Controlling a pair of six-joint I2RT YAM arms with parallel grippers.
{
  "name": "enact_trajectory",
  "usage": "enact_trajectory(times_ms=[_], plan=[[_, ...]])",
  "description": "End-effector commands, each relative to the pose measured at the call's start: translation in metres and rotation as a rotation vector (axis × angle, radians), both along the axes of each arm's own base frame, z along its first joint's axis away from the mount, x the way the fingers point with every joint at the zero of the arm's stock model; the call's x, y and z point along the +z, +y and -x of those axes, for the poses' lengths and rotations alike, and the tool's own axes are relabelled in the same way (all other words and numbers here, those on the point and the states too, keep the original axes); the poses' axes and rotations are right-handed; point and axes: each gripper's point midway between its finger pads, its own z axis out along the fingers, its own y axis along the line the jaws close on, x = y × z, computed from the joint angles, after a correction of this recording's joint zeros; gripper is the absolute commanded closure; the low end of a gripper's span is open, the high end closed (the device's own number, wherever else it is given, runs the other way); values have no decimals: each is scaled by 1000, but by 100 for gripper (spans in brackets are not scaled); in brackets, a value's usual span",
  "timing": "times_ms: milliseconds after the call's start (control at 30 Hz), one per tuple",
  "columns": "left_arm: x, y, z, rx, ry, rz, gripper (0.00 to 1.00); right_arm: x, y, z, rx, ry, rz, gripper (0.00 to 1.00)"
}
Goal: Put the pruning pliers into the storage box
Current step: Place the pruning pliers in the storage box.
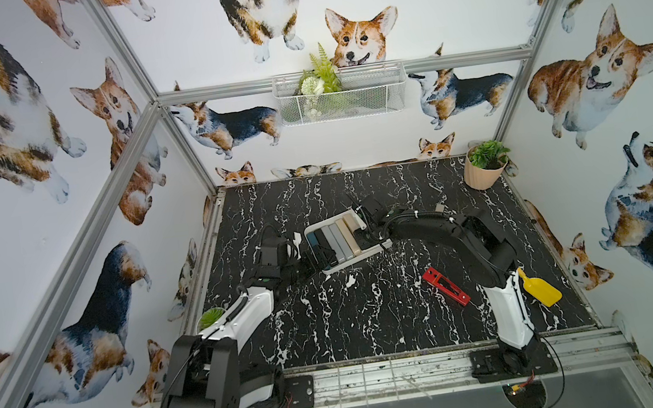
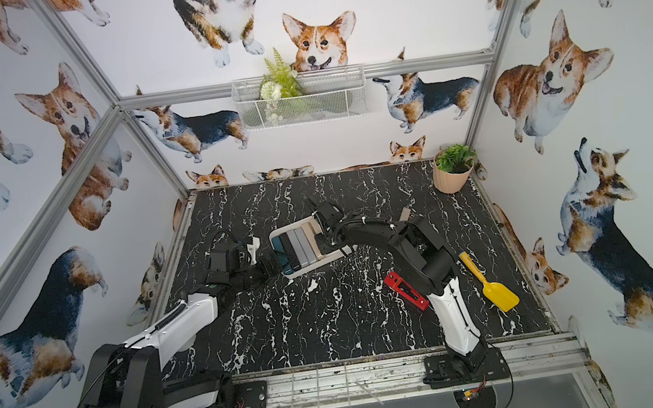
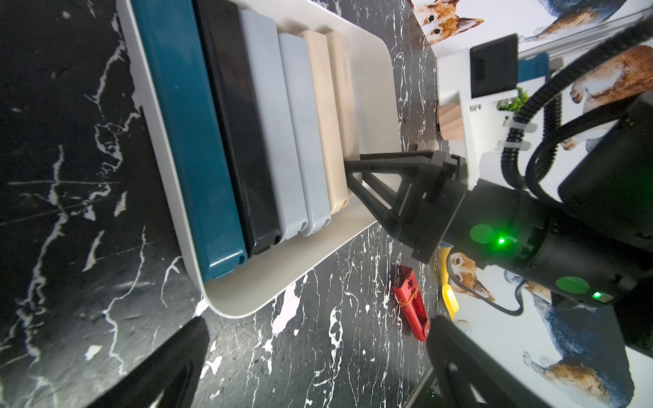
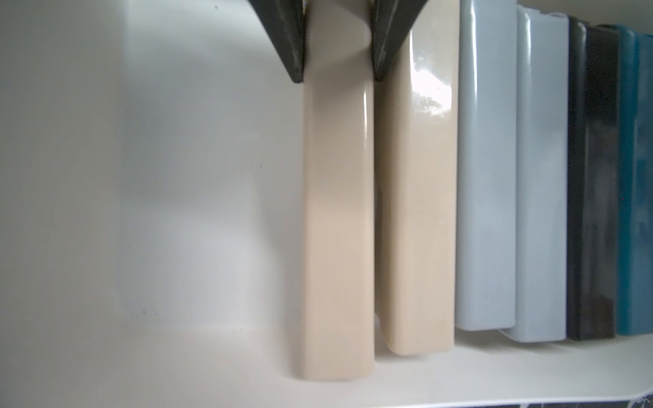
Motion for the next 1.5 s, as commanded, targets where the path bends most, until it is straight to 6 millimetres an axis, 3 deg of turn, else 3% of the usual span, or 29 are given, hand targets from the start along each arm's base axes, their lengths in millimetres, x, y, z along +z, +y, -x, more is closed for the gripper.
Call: enact_trajectory(times_ms=[0, 367, 767, 1133, 1233, 1400, 1467], plan=[[5, -1, -2, 2, -21, 9, 0, 0, -4, 2, -5, 9, 15, 89], [4, -1, -4, 4, -18, 14, 0, 8, -2, 3, 0, -5, -1, 64], [2, -2, -5, 2, -10, 17, 0, 17, 5, 4, 18, -14, -45, 57], [-2, -2, -4, 4, -1, 16, 0, 44, 3, -6, 22, -104, -59, 53], [-2, -2, -4, 3, -2, 17, 0, 42, 0, -10, 15, -106, -44, 59], [-3, -1, -2, 3, 0, 13, 0, 39, -6, -16, -8, -109, -32, 84], [-3, -1, -2, 3, 0, 13, 0, 38, -8, -19, -18, -110, -29, 87]])
